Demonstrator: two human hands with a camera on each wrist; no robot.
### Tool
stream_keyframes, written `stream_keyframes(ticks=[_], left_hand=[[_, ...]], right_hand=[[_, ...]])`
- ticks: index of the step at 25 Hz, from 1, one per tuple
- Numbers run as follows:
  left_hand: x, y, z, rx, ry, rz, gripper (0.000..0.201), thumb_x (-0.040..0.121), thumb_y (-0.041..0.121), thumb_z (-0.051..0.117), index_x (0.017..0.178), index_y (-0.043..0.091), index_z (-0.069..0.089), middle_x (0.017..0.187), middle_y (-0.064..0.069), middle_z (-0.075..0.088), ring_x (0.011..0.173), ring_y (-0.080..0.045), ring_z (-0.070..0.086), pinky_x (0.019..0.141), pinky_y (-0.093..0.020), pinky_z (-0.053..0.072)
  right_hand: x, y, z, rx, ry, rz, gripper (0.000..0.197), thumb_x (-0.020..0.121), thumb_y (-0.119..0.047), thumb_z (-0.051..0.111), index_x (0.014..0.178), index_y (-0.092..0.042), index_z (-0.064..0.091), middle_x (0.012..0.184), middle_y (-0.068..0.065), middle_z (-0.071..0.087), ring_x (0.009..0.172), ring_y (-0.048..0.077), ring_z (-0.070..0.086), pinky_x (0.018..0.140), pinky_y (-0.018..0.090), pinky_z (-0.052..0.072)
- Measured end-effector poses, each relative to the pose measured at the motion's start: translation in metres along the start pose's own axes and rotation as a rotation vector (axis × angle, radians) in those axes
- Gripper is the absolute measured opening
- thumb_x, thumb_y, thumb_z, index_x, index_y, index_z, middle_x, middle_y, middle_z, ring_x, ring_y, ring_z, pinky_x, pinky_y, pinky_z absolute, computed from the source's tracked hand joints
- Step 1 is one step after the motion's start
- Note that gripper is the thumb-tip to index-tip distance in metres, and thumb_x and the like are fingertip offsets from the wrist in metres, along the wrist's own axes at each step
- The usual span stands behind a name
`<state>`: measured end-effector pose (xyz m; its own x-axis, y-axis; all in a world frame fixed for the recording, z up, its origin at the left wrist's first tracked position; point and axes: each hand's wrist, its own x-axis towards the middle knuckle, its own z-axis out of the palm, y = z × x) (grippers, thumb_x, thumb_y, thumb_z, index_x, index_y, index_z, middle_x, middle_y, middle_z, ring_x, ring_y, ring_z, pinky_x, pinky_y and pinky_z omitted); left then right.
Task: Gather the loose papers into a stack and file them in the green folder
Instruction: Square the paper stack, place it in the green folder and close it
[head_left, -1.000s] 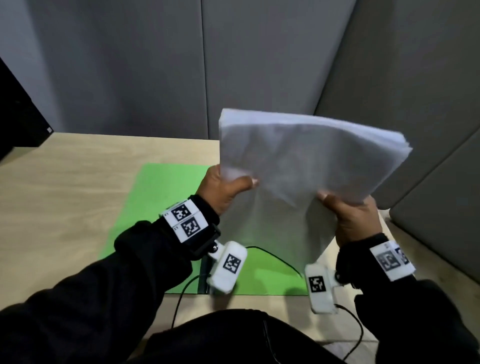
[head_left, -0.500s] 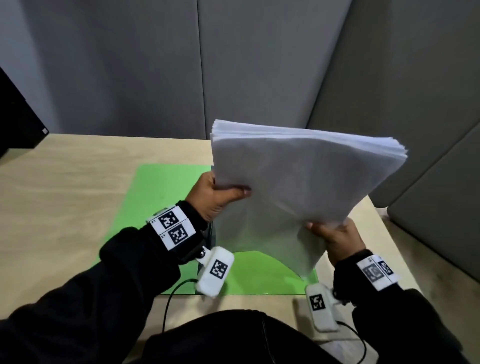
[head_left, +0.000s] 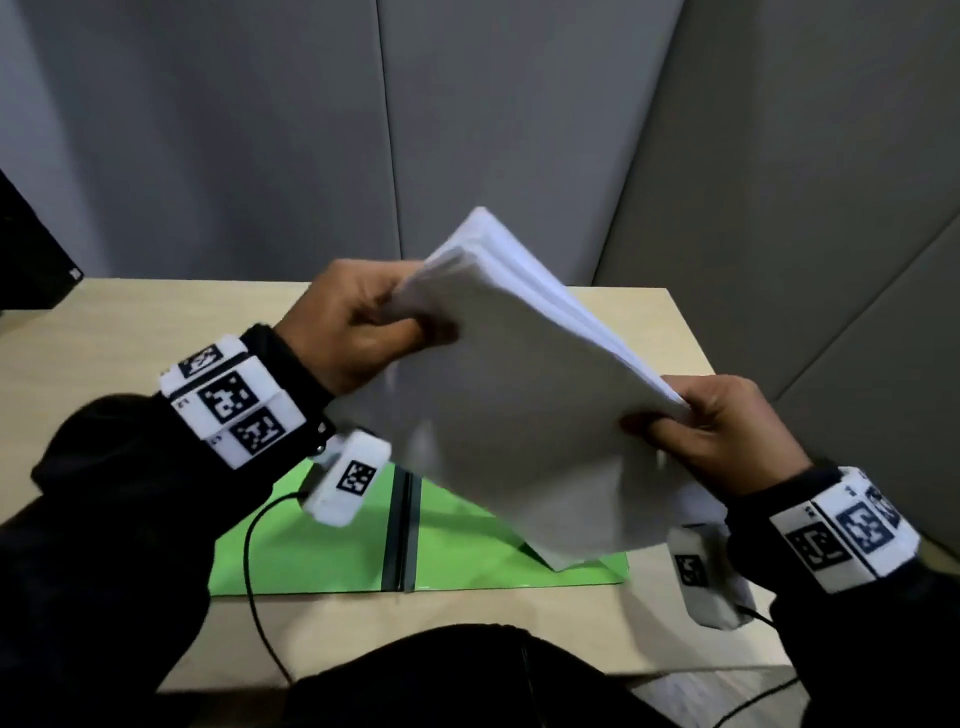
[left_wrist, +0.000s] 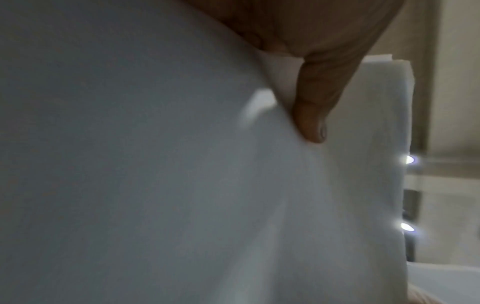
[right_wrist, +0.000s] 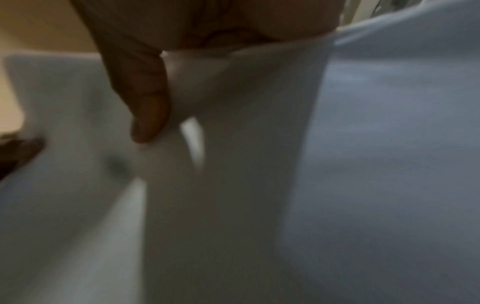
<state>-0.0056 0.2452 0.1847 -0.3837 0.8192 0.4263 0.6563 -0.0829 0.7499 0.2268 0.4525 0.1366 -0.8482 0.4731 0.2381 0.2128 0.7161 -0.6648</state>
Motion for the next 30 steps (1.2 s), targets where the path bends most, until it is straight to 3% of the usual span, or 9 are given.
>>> stream_keyframes(ticks=[4,7,9,12,16,20,22,26,30], left_hand=[[-0.029,-0.053,-0.002,-0.270,0.204,-0.209,0.024,0.061,0.044,0.080,0.073,0.024,0.075,0.075,0.008,0.069,0.069,-0.011,0.058,0.068,-0.026,0.050],[-0.040,-0.072,0.012,-0.463,0.307,-0.287,0.012,0.064,0.013,0.078,0.069,0.024,0.076,0.066,0.015,0.070,0.062,0.000,0.060,0.064,-0.015,0.052],[-0.042,-0.079,0.030,-0.602,0.368,-0.325,0.016,0.061,0.010,0.082,0.070,0.022,0.077,0.067,0.014,0.072,0.062,0.002,0.063,0.065,-0.014,0.054],[-0.041,-0.087,0.050,-0.726,0.404,-0.358,0.042,0.039,0.037,0.091,0.076,0.021,0.078,0.073,0.010,0.075,0.067,-0.001,0.066,0.068,-0.016,0.055],[-0.042,-0.097,0.071,-0.649,0.375,-0.387,0.042,0.029,0.032,0.088,0.069,0.023,0.077,0.067,0.016,0.073,0.065,0.004,0.065,0.069,-0.014,0.053],[-0.046,-0.096,0.088,-0.577,0.315,-0.503,0.078,0.043,0.036,0.089,0.106,-0.003,0.064,0.104,-0.014,0.072,0.102,-0.030,0.066,0.096,-0.048,0.050],[-0.043,-0.090,0.092,-0.577,0.341,-0.527,0.087,0.045,0.038,0.087,0.104,-0.017,0.056,0.109,-0.034,0.063,0.106,-0.050,0.058,0.098,-0.056,0.047],[-0.028,-0.078,0.082,-0.561,0.333,-0.451,0.024,0.048,0.029,0.075,0.064,0.013,0.068,0.061,0.005,0.068,0.060,-0.012,0.062,0.067,-0.022,0.051],[-0.023,-0.076,0.071,-0.551,0.257,-0.360,0.022,0.052,0.033,0.072,0.073,0.030,0.071,0.072,0.012,0.067,0.067,-0.003,0.057,0.063,-0.016,0.044]], right_hand=[[-0.022,0.034,-0.013,0.240,0.056,0.212,0.021,0.070,-0.002,0.074,0.053,-0.012,0.066,0.046,-0.004,0.057,0.048,0.003,0.047,0.047,0.018,0.037],[-0.031,0.045,0.001,0.780,0.251,0.363,0.020,0.050,-0.017,0.080,0.044,-0.007,0.063,0.037,-0.001,0.054,0.036,0.008,0.048,0.041,0.014,0.039],[-0.030,0.049,0.013,0.979,0.370,0.424,0.014,0.055,-0.007,0.074,0.050,-0.007,0.061,0.037,-0.003,0.057,0.035,0.005,0.052,0.043,0.013,0.044],[-0.028,0.055,0.018,0.936,0.441,0.406,0.021,0.078,0.012,0.055,0.069,-0.004,0.064,0.053,-0.005,0.067,0.049,0.006,0.062,0.052,0.018,0.052],[-0.040,0.069,0.017,0.864,0.530,0.369,0.019,0.062,-0.003,0.072,0.068,-0.020,0.077,0.064,-0.010,0.073,0.060,0.005,0.065,0.062,0.019,0.055],[-0.049,0.073,0.025,0.889,0.562,0.418,0.023,0.052,-0.007,0.076,0.067,-0.025,0.077,0.063,-0.011,0.073,0.058,0.004,0.066,0.059,0.017,0.055],[-0.048,0.072,0.027,0.888,0.571,0.437,0.024,0.057,-0.004,0.072,0.066,-0.026,0.076,0.062,-0.011,0.072,0.056,0.003,0.065,0.057,0.016,0.054],[-0.048,0.076,0.020,0.833,0.600,0.420,0.021,0.072,0.007,0.066,0.073,-0.014,0.071,0.063,-0.012,0.072,0.057,0.001,0.065,0.057,0.014,0.053],[-0.050,0.076,0.006,0.823,0.606,0.329,0.022,0.063,-0.003,0.074,0.070,-0.024,0.075,0.065,-0.014,0.072,0.062,0.001,0.064,0.062,0.014,0.052]])
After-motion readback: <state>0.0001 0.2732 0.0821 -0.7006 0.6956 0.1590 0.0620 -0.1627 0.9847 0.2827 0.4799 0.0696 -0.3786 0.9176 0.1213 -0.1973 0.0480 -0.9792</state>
